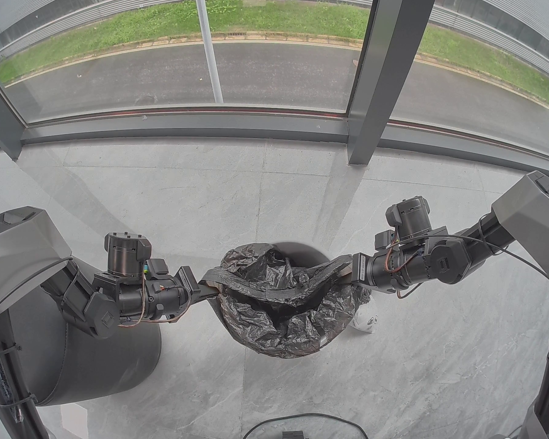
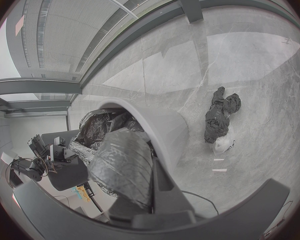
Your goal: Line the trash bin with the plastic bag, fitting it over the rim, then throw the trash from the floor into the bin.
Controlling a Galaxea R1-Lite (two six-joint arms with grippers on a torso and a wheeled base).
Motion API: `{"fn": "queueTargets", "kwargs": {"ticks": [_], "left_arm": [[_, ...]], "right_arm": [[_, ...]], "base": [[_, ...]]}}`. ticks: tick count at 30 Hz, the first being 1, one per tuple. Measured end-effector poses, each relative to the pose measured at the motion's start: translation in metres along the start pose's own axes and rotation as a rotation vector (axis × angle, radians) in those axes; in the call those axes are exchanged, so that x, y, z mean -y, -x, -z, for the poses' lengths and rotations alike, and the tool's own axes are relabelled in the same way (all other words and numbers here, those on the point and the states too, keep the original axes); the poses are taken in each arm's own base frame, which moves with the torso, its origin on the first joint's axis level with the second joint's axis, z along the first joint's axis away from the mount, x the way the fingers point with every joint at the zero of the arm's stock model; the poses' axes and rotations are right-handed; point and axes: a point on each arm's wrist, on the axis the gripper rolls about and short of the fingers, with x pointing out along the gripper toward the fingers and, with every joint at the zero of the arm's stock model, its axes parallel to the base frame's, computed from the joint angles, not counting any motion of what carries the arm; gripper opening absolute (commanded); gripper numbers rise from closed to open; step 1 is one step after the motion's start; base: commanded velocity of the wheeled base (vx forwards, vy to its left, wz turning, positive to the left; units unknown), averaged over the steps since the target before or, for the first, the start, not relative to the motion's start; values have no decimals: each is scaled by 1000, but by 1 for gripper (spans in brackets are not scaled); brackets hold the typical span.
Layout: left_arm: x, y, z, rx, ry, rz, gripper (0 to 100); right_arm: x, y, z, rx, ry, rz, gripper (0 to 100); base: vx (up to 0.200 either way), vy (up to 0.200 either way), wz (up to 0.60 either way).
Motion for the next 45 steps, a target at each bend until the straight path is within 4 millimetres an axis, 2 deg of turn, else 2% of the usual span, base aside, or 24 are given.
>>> {"fn": "queueTargets", "kwargs": {"ticks": [14,15,35,45], "left_arm": [[3,-2,2,-6,-6,6,0],[3,-2,2,-6,-6,6,0],[2,-3,2,-8,-5,4,0],[2,-3,2,-8,-3,4,0]], "right_arm": [[4,3,5,-11,9,13,0],[4,3,5,-11,9,14,100],[9,15,-4,24,-9,18,100],[-10,26,-4,41,4,-16,100]], "base": [[0,0,0],[0,0,0],[0,0,0],[0,0,0]]}}
